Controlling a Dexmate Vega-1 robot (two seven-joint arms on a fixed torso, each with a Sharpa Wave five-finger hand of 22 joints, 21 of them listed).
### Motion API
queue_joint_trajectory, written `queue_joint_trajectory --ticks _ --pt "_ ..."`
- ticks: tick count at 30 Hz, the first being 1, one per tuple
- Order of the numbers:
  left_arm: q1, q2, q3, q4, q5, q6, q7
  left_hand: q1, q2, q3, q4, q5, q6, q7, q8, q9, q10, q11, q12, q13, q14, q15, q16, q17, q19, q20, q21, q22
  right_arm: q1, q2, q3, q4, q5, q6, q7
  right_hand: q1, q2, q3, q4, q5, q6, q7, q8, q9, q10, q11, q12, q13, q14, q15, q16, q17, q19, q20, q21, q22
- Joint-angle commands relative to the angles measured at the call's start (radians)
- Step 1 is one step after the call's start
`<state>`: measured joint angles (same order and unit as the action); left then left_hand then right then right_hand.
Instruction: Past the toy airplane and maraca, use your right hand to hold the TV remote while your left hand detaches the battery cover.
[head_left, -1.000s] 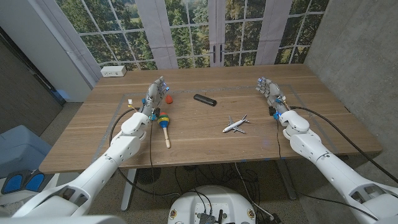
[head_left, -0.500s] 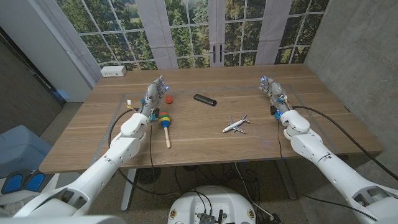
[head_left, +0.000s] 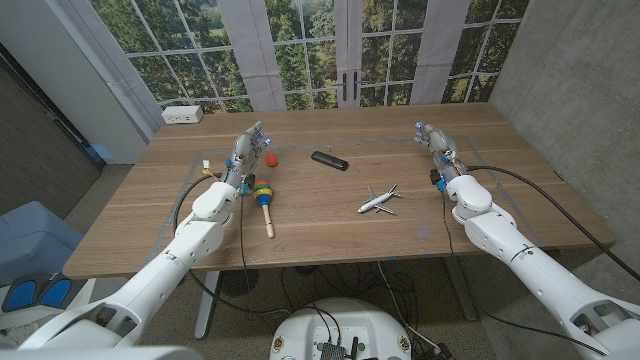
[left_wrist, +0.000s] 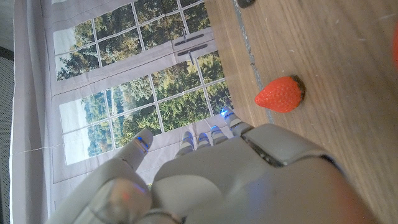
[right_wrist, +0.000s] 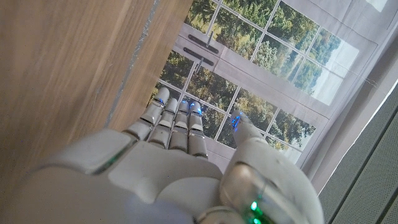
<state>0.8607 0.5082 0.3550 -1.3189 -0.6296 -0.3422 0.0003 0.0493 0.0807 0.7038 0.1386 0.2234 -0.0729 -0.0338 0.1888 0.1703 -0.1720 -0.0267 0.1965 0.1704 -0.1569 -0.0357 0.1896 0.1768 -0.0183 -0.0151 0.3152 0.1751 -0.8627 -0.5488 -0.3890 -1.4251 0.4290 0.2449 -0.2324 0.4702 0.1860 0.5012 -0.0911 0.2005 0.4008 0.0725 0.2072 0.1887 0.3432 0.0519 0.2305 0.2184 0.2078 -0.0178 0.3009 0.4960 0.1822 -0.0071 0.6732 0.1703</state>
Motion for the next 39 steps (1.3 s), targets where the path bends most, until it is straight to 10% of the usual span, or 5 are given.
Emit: queue_joint_trajectory --ticks 1,20,26,39 --pt "-0.005 0.005 0.000 0.008 0.006 -0.009 -0.008 0.003 0.075 -0.001 -0.008 0.007 0.011 -0.002 0.007 0.002 0.000 -0.007 0.007 0.003 0.009 0.000 0.006 -0.001 0.014 0.003 0.003 0.001 -0.002 -0.010 -0.025 -0.059 -0.127 -0.034 -0.100 0.009 0.001 0.006 -0.007 0.007 0.022 -0.003 0.006 0.003 0.025 0.001 0.008 0.003 0.036 0.005 0.021 0.005 0.026 0.019 0.009 0.004" --pt "-0.010 0.007 -0.005 0.025 -0.006 -0.012 -0.025 0.000 0.068 -0.002 -0.015 0.005 0.032 -0.015 0.005 0.002 0.026 -0.001 0.009 0.003 0.041 0.018 0.009 -0.001 0.043 0.015 0.004 0.002 0.025 -0.033 -0.079 -0.145 -0.269 -0.172 -0.144 0.021 0.001 0.013 -0.017 0.015 0.061 -0.002 0.013 0.005 0.063 0.001 0.019 0.007 0.083 0.007 0.049 0.011 0.060 0.043 0.016 0.007" --pt "-0.006 0.004 -0.010 0.025 -0.008 -0.013 -0.014 -0.003 0.059 -0.005 -0.021 0.003 0.044 -0.017 0.002 0.003 0.047 0.007 0.010 0.004 0.075 0.038 0.012 -0.001 0.076 0.054 0.009 0.004 0.034 -0.043 -0.092 -0.175 -0.309 -0.221 -0.154 0.024 0.000 0.014 -0.019 0.017 0.064 -0.003 0.012 0.006 0.065 0.000 0.018 0.008 0.087 0.003 0.053 0.013 0.064 0.045 0.017 0.008" --pt "-0.007 -0.021 -0.023 0.055 -0.022 -0.046 -0.006 0.036 0.115 0.046 -0.049 -0.012 0.144 0.031 0.010 0.002 0.148 0.015 0.020 0.003 0.137 0.041 0.008 -0.004 0.106 0.052 -0.003 0.005 0.055 -0.055 -0.128 -0.225 -0.394 -0.321 -0.168 0.028 -0.003 0.015 -0.023 0.019 0.064 -0.010 0.009 0.006 0.065 -0.005 0.017 0.011 0.083 -0.003 0.055 0.015 0.065 0.045 0.015 0.009"
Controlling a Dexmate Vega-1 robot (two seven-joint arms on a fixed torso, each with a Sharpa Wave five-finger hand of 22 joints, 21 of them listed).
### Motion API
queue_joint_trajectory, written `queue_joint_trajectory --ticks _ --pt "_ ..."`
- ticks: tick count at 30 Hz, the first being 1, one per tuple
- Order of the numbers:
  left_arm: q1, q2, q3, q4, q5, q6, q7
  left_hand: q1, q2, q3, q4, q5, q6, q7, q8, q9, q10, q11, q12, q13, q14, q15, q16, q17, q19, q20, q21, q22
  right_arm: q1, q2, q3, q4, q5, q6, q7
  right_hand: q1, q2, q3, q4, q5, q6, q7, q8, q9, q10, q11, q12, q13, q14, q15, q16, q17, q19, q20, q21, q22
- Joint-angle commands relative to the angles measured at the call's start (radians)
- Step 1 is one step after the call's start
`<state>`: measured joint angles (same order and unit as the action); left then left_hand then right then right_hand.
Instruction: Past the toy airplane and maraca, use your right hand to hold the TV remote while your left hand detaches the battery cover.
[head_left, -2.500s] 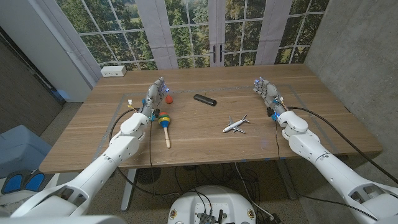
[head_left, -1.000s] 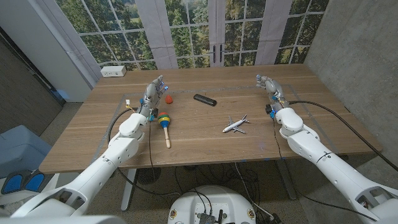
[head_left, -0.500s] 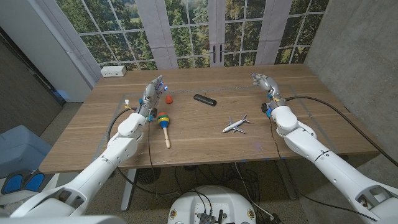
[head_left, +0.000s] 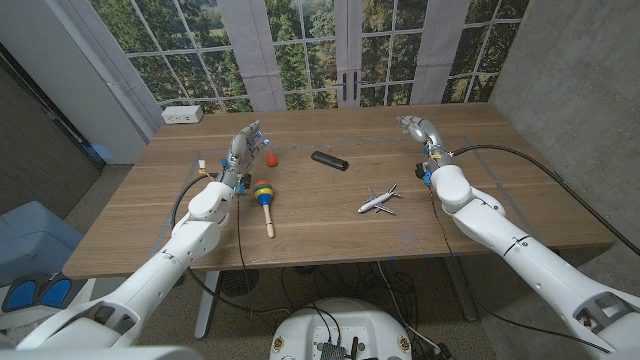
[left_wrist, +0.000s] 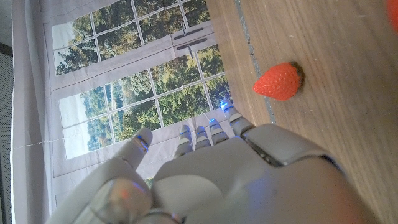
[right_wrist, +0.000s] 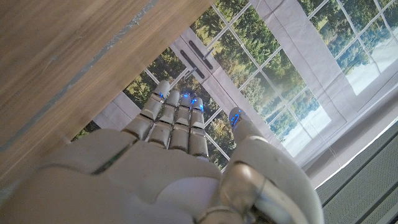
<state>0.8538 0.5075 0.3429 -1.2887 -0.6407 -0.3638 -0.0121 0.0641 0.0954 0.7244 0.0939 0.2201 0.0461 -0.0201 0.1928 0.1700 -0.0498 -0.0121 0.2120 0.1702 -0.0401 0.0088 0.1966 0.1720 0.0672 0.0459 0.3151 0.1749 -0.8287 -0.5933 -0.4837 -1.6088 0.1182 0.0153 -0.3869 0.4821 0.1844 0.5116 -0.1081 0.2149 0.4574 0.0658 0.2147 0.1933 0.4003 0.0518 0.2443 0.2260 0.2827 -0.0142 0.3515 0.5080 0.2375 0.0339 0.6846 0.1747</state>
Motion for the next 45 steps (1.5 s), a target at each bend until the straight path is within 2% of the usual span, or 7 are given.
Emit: queue_joint_trajectory --ticks 1,4,5,10,14,28,45 --pt "-0.001 -0.022 -0.012 0.028 -0.011 -0.028 0.006 0.025 0.103 0.032 -0.003 -0.012 0.034 0.033 0.006 0.003 0.039 -0.002 0.005 0.003 0.028 -0.008 0.002 0.003 0.025 -0.020 -0.004 0.005 0.025 -0.011 -0.037 -0.042 -0.089 -0.095 -0.011 0.016 -0.001 0.004 -0.007 0.005 0.008 -0.005 0.002 0.002 0.008 -0.007 0.003 0.004 0.009 -0.008 0.005 0.004 0.010 0.004 0.004 0.004" --pt "-0.001 -0.031 -0.016 0.038 -0.017 -0.043 0.005 0.029 0.108 0.044 0.008 -0.017 0.054 0.048 0.007 0.003 0.060 -0.005 0.005 0.003 0.045 -0.007 0.006 0.007 0.030 -0.034 -0.007 0.005 0.038 -0.008 -0.050 -0.036 -0.107 -0.097 -0.009 0.017 -0.002 0.004 -0.008 0.005 0.010 -0.005 0.002 0.002 0.009 -0.007 0.004 0.004 0.008 -0.007 0.005 0.004 0.012 0.004 0.004 0.004" --pt "-0.002 -0.033 -0.017 0.042 -0.019 -0.048 0.001 0.031 0.109 0.047 0.011 -0.018 0.063 0.052 0.009 0.003 0.066 -0.006 0.006 0.003 0.050 -0.008 0.007 0.007 0.033 -0.039 -0.007 0.005 0.042 -0.008 -0.054 -0.035 -0.114 -0.101 -0.006 0.018 -0.002 0.004 -0.009 0.005 0.010 -0.005 0.002 0.002 0.009 -0.007 0.003 0.004 0.008 -0.007 0.006 0.004 0.013 -0.004 0.004 0.004" --pt "-0.003 -0.043 -0.022 0.055 -0.019 -0.071 0.004 0.037 0.112 0.059 0.017 -0.021 0.075 0.059 0.007 0.004 0.076 -0.001 0.003 0.003 0.063 -0.005 0.009 0.008 0.041 -0.057 -0.008 0.005 0.064 -0.007 -0.079 -0.036 -0.162 -0.124 -0.008 0.021 -0.004 0.005 -0.013 0.006 0.010 -0.006 0.000 0.002 0.010 -0.007 0.003 0.005 0.009 -0.007 0.007 0.004 0.016 -0.017 0.005 0.004" --pt "-0.005 -0.048 -0.023 0.064 -0.019 -0.080 0.002 0.041 0.114 0.066 0.020 -0.023 0.081 0.064 0.007 0.004 0.082 -0.003 0.002 0.003 0.066 -0.005 0.008 0.009 0.045 -0.064 -0.008 0.005 0.078 -0.007 -0.094 -0.044 -0.198 -0.143 -0.011 0.023 -0.004 0.005 -0.015 0.007 0.012 -0.008 0.000 0.002 0.012 -0.007 0.003 0.006 0.011 -0.009 0.009 0.004 0.019 -0.017 0.005 0.004" --pt "-0.011 -0.060 -0.024 0.082 -0.020 -0.104 -0.006 0.048 0.110 0.075 0.024 -0.027 0.081 0.056 0.001 0.004 0.091 -0.003 -0.001 0.003 0.071 -0.009 0.007 0.010 0.050 -0.059 -0.011 0.005 0.111 -0.015 -0.138 -0.082 -0.299 -0.218 0.008 0.029 -0.004 0.005 -0.020 0.009 0.017 -0.009 0.000 0.003 0.017 -0.013 0.004 0.007 0.016 -0.017 0.014 0.005 0.023 -0.016 0.005 0.005" --pt "0.000 -0.057 -0.025 0.068 -0.022 -0.105 -0.004 0.053 0.104 0.076 0.021 -0.031 0.081 0.052 -0.004 0.004 0.092 -0.007 -0.007 0.003 0.071 -0.009 0.004 0.010 0.057 -0.048 -0.012 0.005 0.144 -0.012 -0.190 -0.112 -0.399 -0.277 0.049 0.035 -0.007 0.004 -0.027 0.011 0.027 -0.013 0.000 0.003 0.024 -0.020 0.004 0.009 0.022 -0.023 0.020 0.007 0.032 -0.017 0.007 0.005"
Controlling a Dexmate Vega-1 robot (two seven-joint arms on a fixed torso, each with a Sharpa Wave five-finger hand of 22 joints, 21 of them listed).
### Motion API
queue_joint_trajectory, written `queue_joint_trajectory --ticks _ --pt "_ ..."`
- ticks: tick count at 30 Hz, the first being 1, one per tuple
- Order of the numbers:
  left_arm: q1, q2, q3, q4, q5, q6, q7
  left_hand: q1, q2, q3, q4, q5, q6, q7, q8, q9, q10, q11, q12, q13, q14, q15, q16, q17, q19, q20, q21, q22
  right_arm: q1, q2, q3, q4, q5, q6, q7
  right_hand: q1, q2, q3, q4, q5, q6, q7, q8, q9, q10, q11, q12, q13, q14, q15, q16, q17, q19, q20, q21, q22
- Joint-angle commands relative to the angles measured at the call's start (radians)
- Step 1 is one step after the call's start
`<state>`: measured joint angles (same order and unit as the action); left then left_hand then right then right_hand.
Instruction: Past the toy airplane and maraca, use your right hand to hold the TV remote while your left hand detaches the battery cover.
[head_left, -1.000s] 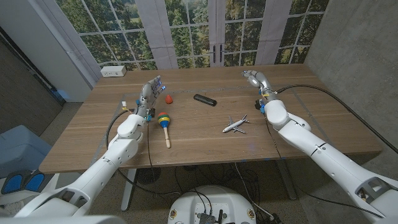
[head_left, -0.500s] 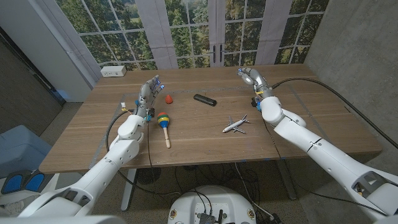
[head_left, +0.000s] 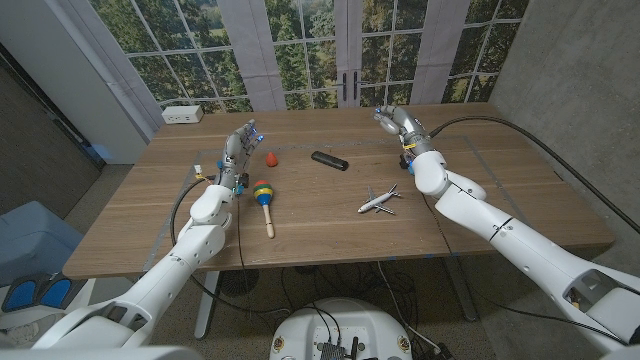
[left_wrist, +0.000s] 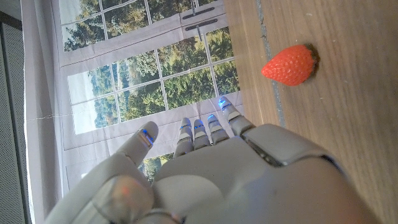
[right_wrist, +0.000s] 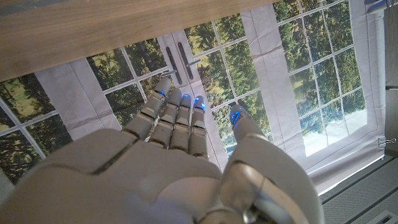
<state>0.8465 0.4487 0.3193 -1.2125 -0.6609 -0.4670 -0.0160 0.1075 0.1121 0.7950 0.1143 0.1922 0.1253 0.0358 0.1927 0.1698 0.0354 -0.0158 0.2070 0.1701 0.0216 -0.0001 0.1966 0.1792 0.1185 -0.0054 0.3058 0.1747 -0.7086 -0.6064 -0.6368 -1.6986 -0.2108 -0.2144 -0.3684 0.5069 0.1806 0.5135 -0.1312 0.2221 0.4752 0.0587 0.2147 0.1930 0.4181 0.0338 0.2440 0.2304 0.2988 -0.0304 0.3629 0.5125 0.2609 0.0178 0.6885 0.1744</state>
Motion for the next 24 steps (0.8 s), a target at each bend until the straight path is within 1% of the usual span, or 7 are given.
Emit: queue_joint_trajectory --ticks 1,8,17,24 --pt "0.007 0.002 -0.002 -0.008 -0.002 -0.002 0.001 0.010 0.087 0.005 0.001 -0.003 0.001 -0.004 -0.004 0.004 0.006 -0.004 -0.002 0.003 0.009 0.000 0.003 0.002 0.006 0.004 -0.003 0.005 0.026 0.002 -0.038 -0.021 -0.070 -0.044 0.036 0.011 -0.003 0.002 -0.004 0.004 0.010 -0.009 0.000 0.003 0.007 -0.002 0.005 0.004 0.005 -0.008 0.008 0.002 0.009 0.000 0.003 0.005" --pt "0.003 0.001 -0.002 -0.002 -0.004 -0.002 -0.008 0.012 0.083 0.003 -0.003 -0.005 -0.004 -0.006 -0.008 0.004 0.003 -0.003 -0.005 0.004 0.007 0.000 0.002 0.002 0.007 0.005 -0.005 0.005 0.048 0.009 -0.063 -0.021 -0.100 -0.069 0.068 0.012 -0.003 0.001 -0.005 0.005 0.013 -0.014 0.001 0.003 0.009 -0.005 0.005 0.005 0.007 -0.010 0.010 0.003 0.011 -0.001 0.003 0.005" --pt "0.000 0.001 -0.001 0.007 -0.008 -0.001 -0.016 0.014 0.082 0.001 -0.006 -0.007 -0.008 -0.007 -0.010 0.004 0.003 -0.004 -0.007 0.004 0.005 0.001 0.000 0.001 0.008 0.007 -0.007 0.005 0.083 0.018 -0.096 -0.025 -0.136 -0.124 0.127 0.014 -0.004 0.000 -0.007 0.005 0.015 -0.016 0.000 0.004 0.010 -0.009 0.005 0.005 0.007 -0.012 0.012 0.003 0.013 0.000 0.003 0.005" --pt "-0.007 -0.003 -0.001 0.020 -0.015 -0.002 -0.026 0.015 0.081 0.000 -0.008 -0.008 -0.009 -0.006 -0.010 0.004 0.002 -0.002 -0.009 0.004 0.005 0.003 -0.001 0.002 0.008 0.008 -0.008 0.005 0.098 0.024 -0.112 -0.009 -0.151 -0.113 0.134 0.016 -0.004 -0.001 -0.008 0.006 0.018 -0.018 0.000 0.004 0.013 -0.011 0.005 0.006 0.008 -0.016 0.014 0.004 0.014 -0.002 0.003 0.005"
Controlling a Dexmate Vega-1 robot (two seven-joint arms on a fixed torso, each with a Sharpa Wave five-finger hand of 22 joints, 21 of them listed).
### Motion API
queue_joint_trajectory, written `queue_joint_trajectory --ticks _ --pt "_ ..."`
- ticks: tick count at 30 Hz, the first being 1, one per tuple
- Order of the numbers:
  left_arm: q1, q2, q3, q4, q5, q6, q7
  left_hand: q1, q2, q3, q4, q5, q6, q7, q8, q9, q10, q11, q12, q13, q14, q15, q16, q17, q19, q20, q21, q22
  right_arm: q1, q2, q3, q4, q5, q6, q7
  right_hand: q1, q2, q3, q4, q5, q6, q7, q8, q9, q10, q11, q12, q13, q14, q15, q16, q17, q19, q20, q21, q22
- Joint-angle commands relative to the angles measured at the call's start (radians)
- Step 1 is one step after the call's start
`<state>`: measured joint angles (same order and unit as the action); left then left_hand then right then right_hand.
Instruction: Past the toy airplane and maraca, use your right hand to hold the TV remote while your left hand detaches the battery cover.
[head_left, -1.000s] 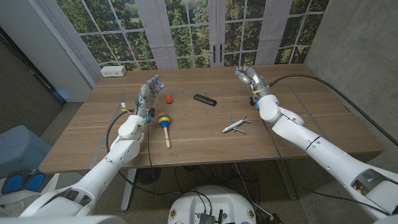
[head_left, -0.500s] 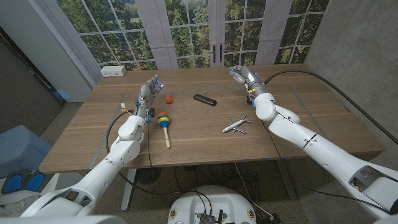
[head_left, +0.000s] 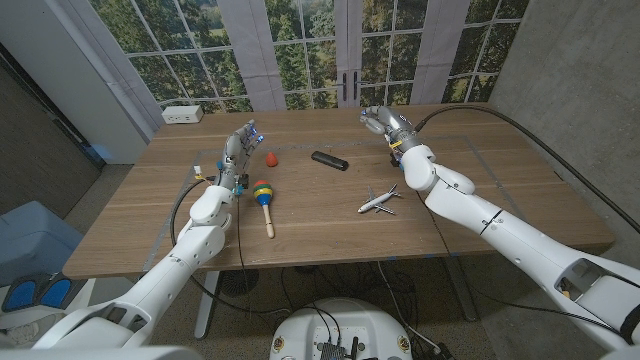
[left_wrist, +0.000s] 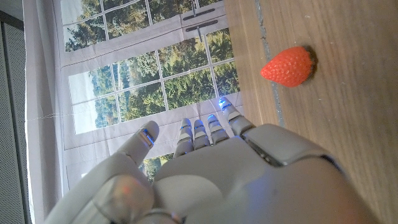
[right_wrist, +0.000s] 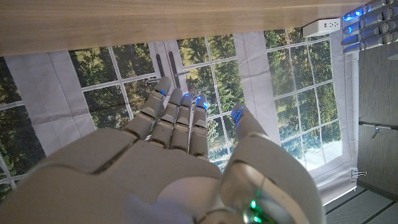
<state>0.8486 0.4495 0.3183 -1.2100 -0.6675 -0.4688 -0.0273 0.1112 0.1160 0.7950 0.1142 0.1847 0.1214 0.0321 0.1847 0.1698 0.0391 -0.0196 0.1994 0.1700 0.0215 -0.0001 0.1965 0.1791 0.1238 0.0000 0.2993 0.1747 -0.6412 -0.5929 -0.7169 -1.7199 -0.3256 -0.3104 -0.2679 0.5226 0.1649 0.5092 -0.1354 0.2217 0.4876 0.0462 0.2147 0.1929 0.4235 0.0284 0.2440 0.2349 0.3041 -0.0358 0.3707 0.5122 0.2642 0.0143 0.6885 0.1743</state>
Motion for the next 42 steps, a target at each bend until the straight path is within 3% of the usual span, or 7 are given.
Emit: queue_joint_trajectory --ticks 1,9,42 --pt "-0.011 -0.005 0.000 0.020 -0.008 -0.001 -0.016 0.012 0.077 -0.001 -0.008 0.000 -0.006 -0.002 -0.002 0.004 -0.002 0.002 -0.002 0.004 0.004 0.003 -0.001 0.002 0.003 0.003 -0.002 0.005 0.032 0.012 -0.035 0.012 -0.040 -0.020 0.036 0.001 0.012 0.003 -0.004 0.006 0.006 -0.006 0.000 0.004 0.011 -0.008 0.006 0.001 0.004 -0.011 0.007 0.004 0.012 0.001 0.003 0.005" --pt "-0.014 -0.006 -0.001 0.031 -0.016 0.001 -0.026 0.012 0.077 -0.003 -0.009 -0.001 -0.008 -0.002 -0.003 0.005 -0.003 0.001 -0.003 0.004 0.003 0.002 -0.002 0.002 0.004 0.004 -0.004 0.005 0.050 0.021 -0.065 0.012 -0.085 -0.061 0.057 0.009 0.011 0.003 -0.010 0.008 0.014 -0.015 0.000 0.004 0.015 -0.022 0.005 0.002 0.011 -0.023 0.013 0.005 0.019 -0.002 0.004 0.005" --pt "-0.006 0.000 -0.004 0.021 -0.016 0.005 -0.021 0.016 0.078 -0.011 -0.012 -0.003 -0.011 -0.001 -0.004 0.005 -0.005 -0.001 -0.008 0.004 0.000 0.003 -0.004 0.003 0.004 0.008 -0.012 0.005 0.103 0.044 -0.134 0.050 -0.151 -0.097 0.151 0.043 -0.001 0.002 -0.032 0.012 -0.003 -0.034 -0.009 0.005 0.011 -0.037 -0.001 0.003 0.004 -0.036 0.015 0.002 0.030 0.003 0.005 0.005"
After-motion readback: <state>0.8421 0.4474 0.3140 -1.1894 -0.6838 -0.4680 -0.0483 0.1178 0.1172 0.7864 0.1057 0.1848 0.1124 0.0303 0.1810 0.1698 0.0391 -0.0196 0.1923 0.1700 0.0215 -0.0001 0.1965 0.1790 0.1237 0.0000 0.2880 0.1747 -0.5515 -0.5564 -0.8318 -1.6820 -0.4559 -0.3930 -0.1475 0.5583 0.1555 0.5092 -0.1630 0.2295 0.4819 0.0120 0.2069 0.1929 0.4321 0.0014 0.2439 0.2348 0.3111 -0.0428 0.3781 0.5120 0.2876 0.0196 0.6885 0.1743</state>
